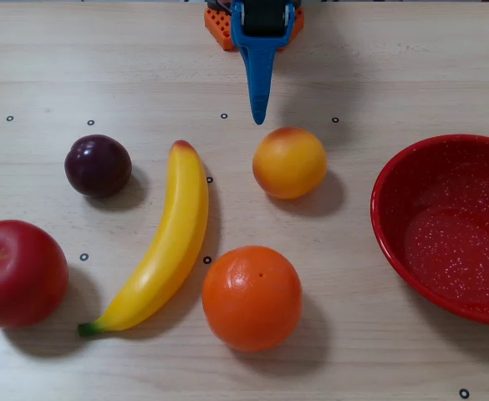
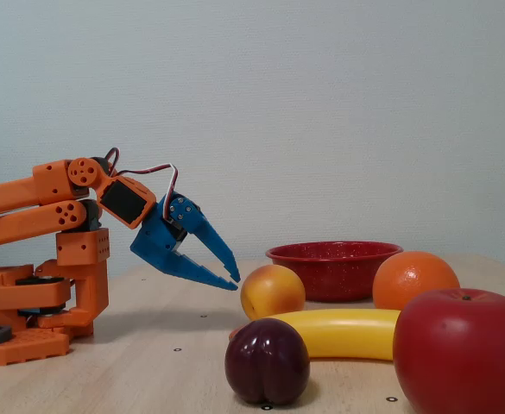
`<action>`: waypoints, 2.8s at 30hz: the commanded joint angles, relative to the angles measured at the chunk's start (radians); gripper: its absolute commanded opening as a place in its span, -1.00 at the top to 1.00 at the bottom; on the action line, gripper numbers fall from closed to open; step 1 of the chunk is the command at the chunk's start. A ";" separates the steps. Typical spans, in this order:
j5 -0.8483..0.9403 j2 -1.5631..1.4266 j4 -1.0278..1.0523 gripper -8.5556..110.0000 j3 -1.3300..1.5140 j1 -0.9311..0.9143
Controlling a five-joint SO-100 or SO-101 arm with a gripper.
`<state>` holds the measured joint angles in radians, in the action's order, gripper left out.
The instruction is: Put plum in the red bowl.
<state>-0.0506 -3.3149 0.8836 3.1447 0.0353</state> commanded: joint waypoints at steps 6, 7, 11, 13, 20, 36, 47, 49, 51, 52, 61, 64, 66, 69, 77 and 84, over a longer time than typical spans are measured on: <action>0.060 0.037 -0.003 0.86 -0.029 0.035; 0.069 0.048 -0.002 0.86 -0.046 0.035; 0.107 0.087 0.014 0.86 -0.129 0.034; 0.118 0.115 0.046 0.86 -0.186 0.032; 0.176 0.218 0.181 0.86 -0.391 0.021; 0.324 0.541 0.227 0.86 -0.756 -0.114; 0.331 0.808 0.299 0.86 -1.037 -0.273; 0.331 0.859 0.305 0.86 -1.083 -0.304; 0.331 0.907 0.307 0.86 -1.124 -0.331; 0.331 0.927 0.307 0.86 -1.143 -0.345; 0.331 1.135 0.347 0.86 -1.371 -0.465; 0.331 1.207 0.368 0.86 -1.431 -0.506; 0.331 1.255 0.383 0.86 -1.471 -0.534; 0.331 1.324 0.405 0.86 -1.523 -0.571; 0.331 1.453 0.454 0.83 -1.611 -0.632; 0.339 1.542 0.528 0.66 -1.686 -0.657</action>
<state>0.2638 -1.7533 1.3852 1.5677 -0.6044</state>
